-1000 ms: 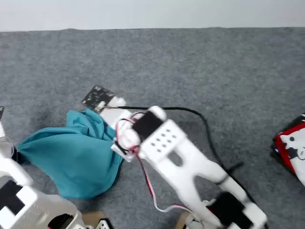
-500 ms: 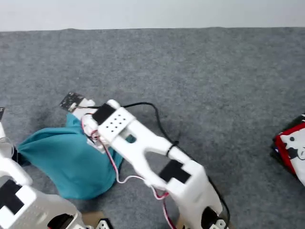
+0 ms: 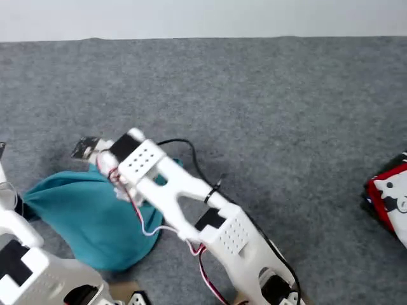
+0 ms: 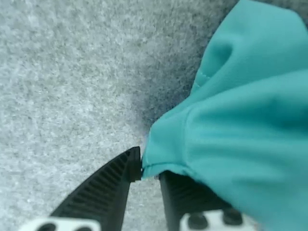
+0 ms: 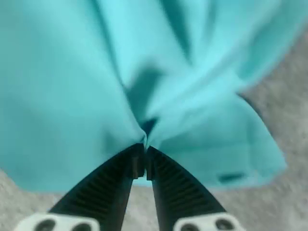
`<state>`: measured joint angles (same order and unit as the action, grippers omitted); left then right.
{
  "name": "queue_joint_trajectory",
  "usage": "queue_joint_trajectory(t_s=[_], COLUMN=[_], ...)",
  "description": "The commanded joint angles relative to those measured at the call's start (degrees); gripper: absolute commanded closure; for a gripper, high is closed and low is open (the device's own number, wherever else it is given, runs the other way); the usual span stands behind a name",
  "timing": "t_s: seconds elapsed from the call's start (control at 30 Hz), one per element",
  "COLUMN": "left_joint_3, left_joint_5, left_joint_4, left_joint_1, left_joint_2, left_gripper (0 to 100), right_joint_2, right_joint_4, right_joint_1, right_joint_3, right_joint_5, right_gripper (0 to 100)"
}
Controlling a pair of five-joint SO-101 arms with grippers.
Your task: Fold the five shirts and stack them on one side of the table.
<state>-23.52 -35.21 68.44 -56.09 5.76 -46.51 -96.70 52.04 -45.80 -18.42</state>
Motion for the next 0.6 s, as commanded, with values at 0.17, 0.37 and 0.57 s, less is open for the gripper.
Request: queue_joint_trajectory(t_s=[0.17,0.37,0.57], left_joint_3=[2.2,2.1,2.1], left_joint_5=[-0.1,-0.2,-0.2], left_joint_4=[2.3,8.9,13.0], left_joint_1=[0.3,5.3,9.1], left_joint_2=[-21.6,-35.5,-47.4], left_gripper=[94,94,93], right_joint_2=[1.2,1.2,1.3], right_joint_4=[-5.5,-5.5,-5.6], right_joint_1=[-13.8,-19.6,-23.3], right_joint_3=[-10.0,-13.5,-18.6], right_joint_5=[-1.1,-1.1,-1.2], right_gripper=[98.8,98.8,98.8])
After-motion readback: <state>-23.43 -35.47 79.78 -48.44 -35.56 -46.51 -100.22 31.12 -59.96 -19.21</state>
